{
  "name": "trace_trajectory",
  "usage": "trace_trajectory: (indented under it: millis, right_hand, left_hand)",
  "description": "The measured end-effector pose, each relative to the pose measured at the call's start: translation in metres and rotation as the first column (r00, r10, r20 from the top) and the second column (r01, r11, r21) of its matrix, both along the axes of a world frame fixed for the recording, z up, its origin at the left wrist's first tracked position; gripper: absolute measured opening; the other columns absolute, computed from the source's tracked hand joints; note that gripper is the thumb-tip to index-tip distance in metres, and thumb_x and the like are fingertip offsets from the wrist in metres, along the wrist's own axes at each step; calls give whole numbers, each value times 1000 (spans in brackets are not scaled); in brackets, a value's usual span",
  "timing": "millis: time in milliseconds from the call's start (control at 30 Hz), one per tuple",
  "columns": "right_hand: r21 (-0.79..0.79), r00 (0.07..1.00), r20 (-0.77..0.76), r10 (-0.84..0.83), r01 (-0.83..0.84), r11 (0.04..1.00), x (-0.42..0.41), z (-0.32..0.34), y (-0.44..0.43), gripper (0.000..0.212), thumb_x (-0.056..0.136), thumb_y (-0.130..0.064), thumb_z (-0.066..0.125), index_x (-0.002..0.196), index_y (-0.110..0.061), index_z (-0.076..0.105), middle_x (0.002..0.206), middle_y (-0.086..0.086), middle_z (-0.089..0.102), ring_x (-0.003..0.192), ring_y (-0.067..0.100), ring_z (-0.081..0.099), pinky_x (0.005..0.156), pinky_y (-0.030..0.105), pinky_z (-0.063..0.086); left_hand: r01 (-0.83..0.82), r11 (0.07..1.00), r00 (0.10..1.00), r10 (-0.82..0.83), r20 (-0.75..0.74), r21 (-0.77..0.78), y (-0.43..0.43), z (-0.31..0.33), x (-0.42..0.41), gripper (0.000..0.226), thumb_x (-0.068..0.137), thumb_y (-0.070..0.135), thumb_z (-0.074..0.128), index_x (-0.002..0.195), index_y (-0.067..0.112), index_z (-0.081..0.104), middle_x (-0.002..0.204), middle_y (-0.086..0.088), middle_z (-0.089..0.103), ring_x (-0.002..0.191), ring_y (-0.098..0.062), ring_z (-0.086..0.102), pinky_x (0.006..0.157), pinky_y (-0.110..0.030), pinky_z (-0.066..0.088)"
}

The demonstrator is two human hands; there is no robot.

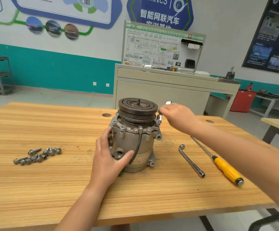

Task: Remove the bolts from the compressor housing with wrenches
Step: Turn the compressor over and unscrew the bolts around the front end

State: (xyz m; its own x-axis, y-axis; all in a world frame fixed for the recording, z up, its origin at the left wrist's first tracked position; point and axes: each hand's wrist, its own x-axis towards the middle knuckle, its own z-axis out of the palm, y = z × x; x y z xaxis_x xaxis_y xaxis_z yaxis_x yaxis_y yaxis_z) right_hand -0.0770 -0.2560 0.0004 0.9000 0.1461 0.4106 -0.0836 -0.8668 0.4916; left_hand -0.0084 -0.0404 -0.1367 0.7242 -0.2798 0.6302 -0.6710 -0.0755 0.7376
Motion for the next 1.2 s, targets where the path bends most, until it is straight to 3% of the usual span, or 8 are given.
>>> trace_trajectory:
  millis: [100, 233, 300, 433, 600, 767, 1000, 1200]
  right_hand:
    - [188, 963, 233, 138, -183, 965, 4, -16, 5, 19, 76, 14, 60, 91, 6, 67, 83, 18, 69, 68, 32, 67, 51, 40, 55]
    - [583, 887, 440, -138, -166, 795, -17, -22, 10, 27, 95, -9, 47, 120, -1, 54, 76, 17, 65, 59, 29, 59, 50, 37, 47]
    - [641, 875, 460, -150, -211, 738, -36, -18, 15, 36, 97, -11, 42, 132, -5, 42, 61, 11, 55, 49, 25, 49, 44, 36, 38]
    - [461, 947, 273, -168, 24, 887, -78, -18, 30, 42, 95, -15, 42, 136, -20, 42, 52, -1, 47, 47, 22, 47, 43, 29, 30]
    - [369, 939, 41, -341, 303, 879, -90, -16, 52, 48, 96, -23, 32, 142, -33, 23, 65, -3, 49, 68, 23, 54, 53, 29, 36]
    - [144, 901, -65, -429, 434, 889, -75, -5, 64, 59, 91, -7, 35, 144, -23, 17, 57, -4, 35, 49, 14, 31, 41, 27, 21]
    - [-192, 864, -147, -482, 453, 871, -72, 1, 81, 63, 85, 4, 38, 143, 2, 13, 54, 2, 27, 42, 18, 25, 35, 28, 18]
    - [-267, 877, -194, -438, 383, 884, -69, 20, 67, 35, 94, -23, 33, 122, -4, 41, 54, -2, 32, 43, 13, 29, 37, 25, 26]
  left_hand:
    - [-3, 1000, 1000, 3, -9, 10, 1, 1, 1, 94, 64, 45, 76, 120, 74, 7, 130, 12, 34, 116, -3, 37, 89, -25, 35]
    - [-1, 1000, 1000, 1, 1, 17, 1, 2, 1, 93, 64, 45, 77, 119, 74, 7, 127, 15, 33, 115, -1, 36, 89, -25, 34]
    - [-2, 1000, 1000, 2, -2, 18, 1, 2, 1, 92, 63, 46, 75, 119, 73, 7, 126, 14, 34, 113, 0, 35, 88, -23, 33]
    - [-10, 999, 1000, 10, -17, 31, 0, 1, 2, 88, 61, 49, 73, 129, 59, 17, 125, 12, 36, 114, -6, 39, 88, -26, 35]
    - [-30, 998, 999, 31, -25, 51, 0, 3, 0, 91, 61, 48, 73, 136, 46, 21, 124, 9, 38, 118, -15, 42, 97, -40, 40]
    - [-33, 998, 999, 35, -42, 51, 1, 6, -3, 89, 62, 46, 75, 133, 50, 21, 128, 5, 40, 119, -17, 43, 100, -54, 39]
    - [-34, 998, 998, 36, -50, 52, 1, 6, -3, 90, 62, 46, 75, 135, 47, 22, 129, 2, 42, 118, -18, 45, 100, -53, 39]
    - [-35, 998, 998, 38, -50, 52, 1, 7, -5, 91, 64, 41, 78, 136, 47, 21, 130, 1, 41, 119, -17, 44, 101, -52, 39]
